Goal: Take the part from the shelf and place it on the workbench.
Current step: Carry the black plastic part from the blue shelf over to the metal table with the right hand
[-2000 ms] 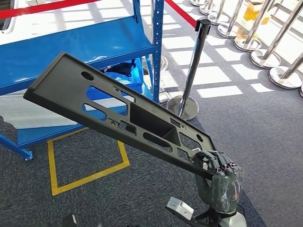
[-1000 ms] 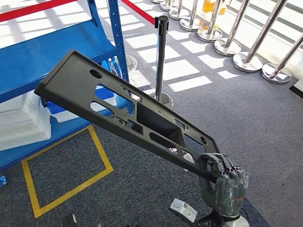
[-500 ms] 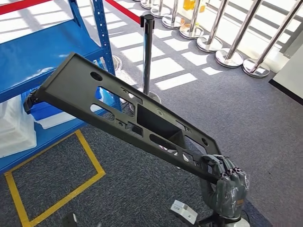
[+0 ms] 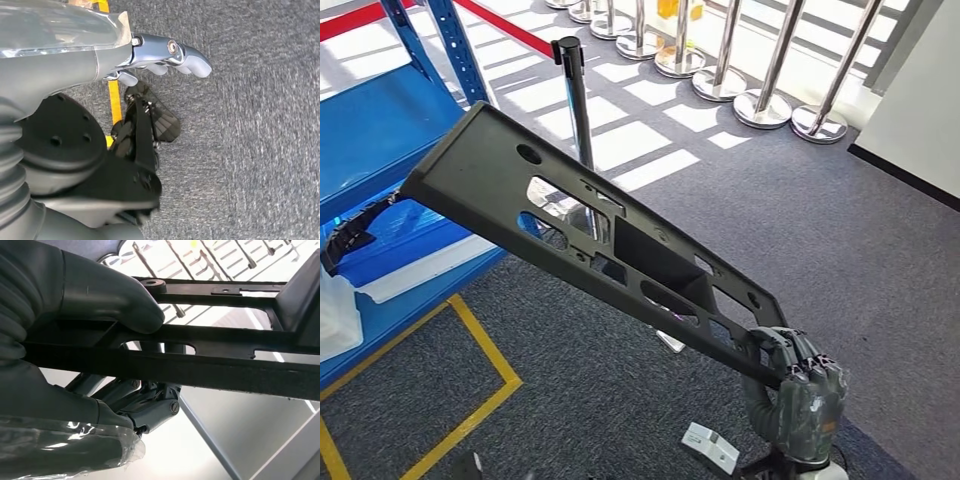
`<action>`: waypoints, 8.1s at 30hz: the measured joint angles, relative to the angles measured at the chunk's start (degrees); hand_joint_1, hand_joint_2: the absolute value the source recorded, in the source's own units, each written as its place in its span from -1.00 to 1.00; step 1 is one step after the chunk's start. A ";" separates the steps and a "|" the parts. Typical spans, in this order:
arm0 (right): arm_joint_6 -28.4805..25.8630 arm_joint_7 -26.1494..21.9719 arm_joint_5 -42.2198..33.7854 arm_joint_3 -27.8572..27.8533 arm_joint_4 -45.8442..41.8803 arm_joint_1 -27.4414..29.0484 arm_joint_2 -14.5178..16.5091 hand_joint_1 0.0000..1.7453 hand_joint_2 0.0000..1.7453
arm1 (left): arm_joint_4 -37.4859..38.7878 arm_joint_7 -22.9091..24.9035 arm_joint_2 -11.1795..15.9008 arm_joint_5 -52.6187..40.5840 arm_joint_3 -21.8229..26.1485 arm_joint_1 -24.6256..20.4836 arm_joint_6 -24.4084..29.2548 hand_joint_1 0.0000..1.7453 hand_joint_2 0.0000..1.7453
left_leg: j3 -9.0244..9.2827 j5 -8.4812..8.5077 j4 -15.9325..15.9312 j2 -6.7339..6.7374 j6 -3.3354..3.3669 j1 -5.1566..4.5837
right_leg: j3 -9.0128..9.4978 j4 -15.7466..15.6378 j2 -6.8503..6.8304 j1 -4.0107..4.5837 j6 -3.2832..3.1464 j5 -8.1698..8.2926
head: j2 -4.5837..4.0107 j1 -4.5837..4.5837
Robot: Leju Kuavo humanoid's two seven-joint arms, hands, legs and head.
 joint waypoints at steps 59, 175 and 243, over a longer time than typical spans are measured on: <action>0.00 0.42 -0.23 -0.20 0.13 0.00 0.12 1.00 1.00 | 0.00 -0.11 -0.01 -0.01 0.05 0.19 0.03 -1.00 1.00 | 2.72 0.99 -5.05 0.55 -0.22 0.12 | -0.24 0.51 -1.32 -0.36 0.18 -0.39 | 0.00 -0.07; -0.02 -0.17 -1.17 -0.15 1.34 0.65 0.57 1.00 1.00 | 0.00 0.65 -0.04 0.00 0.08 0.26 0.21 -1.00 1.00 | 8.68 6.23 -16.10 4.76 0.37 0.08 | -0.60 0.85 -4.72 -0.02 2.60 -0.37 | 0.01 0.20; -0.02 -0.16 -0.55 0.14 1.48 0.44 0.48 1.00 1.00 | 0.00 -1.53 0.17 -0.01 0.09 0.49 -3.69 -1.00 1.00 | 9.37 5.80 -15.61 1.93 2.56 0.10 | -0.16 0.56 -2.58 -0.05 1.46 -0.50 | 0.00 0.02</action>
